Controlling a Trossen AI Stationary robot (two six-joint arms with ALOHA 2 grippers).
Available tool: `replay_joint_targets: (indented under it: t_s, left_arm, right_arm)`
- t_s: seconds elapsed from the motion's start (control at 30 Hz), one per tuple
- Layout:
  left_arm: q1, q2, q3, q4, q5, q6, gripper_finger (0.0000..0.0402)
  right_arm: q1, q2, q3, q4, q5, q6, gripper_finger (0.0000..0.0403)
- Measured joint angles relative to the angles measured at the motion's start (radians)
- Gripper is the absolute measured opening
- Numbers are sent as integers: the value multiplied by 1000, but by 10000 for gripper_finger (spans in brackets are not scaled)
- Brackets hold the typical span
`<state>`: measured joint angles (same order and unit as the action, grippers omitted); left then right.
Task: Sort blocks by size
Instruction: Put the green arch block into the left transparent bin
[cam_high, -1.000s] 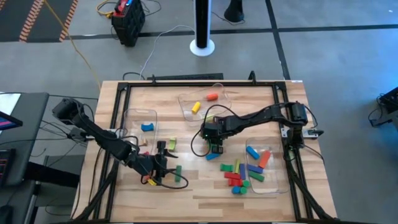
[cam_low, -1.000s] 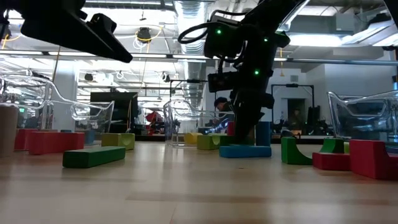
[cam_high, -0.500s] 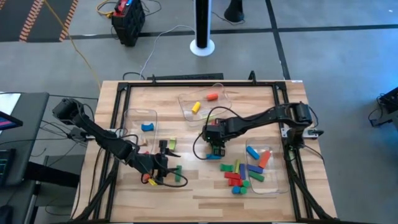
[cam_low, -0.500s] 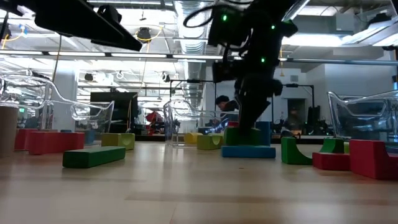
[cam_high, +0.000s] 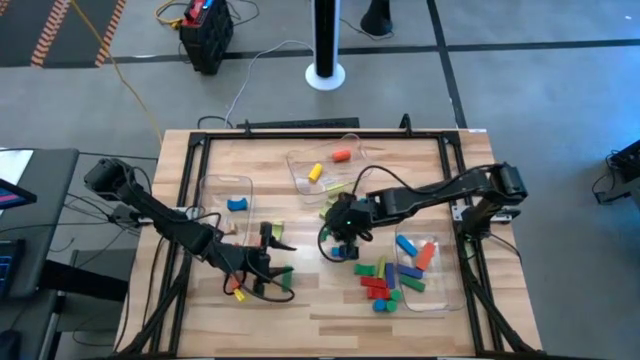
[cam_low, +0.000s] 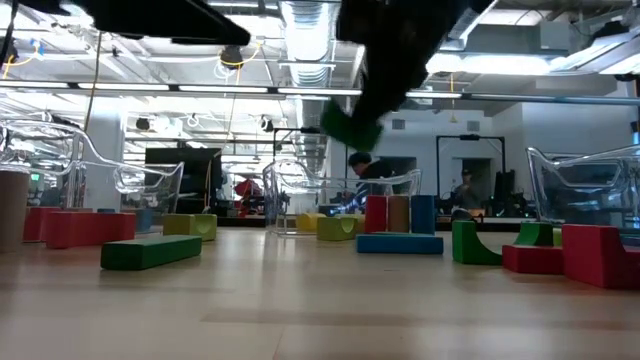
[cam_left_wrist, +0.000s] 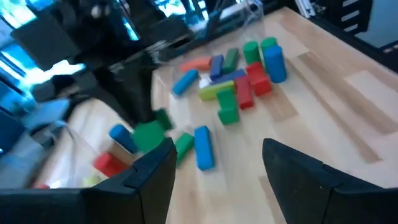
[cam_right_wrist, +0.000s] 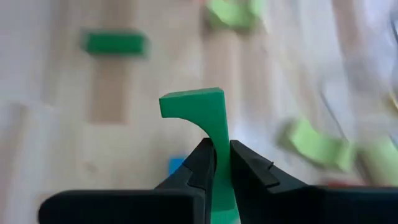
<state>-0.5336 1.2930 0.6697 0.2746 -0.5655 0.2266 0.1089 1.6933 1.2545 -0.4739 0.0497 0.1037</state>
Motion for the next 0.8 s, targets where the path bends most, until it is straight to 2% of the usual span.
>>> replay_joint_targets:
  t_s: [0.3,0.47,0.6,0.8]
  left_arm:
    - [42,1,1,85,3,257,232]
    - [47,1,21,79,46,362,232]
    - [47,1,41,75,98,415,232]
    - [49,6,55,75,160,448,230]
  right_arm:
    - [48,-21,0,115,-141,63,69]
    - [55,-21,0,150,-205,91,69]
    - [52,-20,0,228,-284,106,69]
    - [42,-20,1,290,-340,119,69]
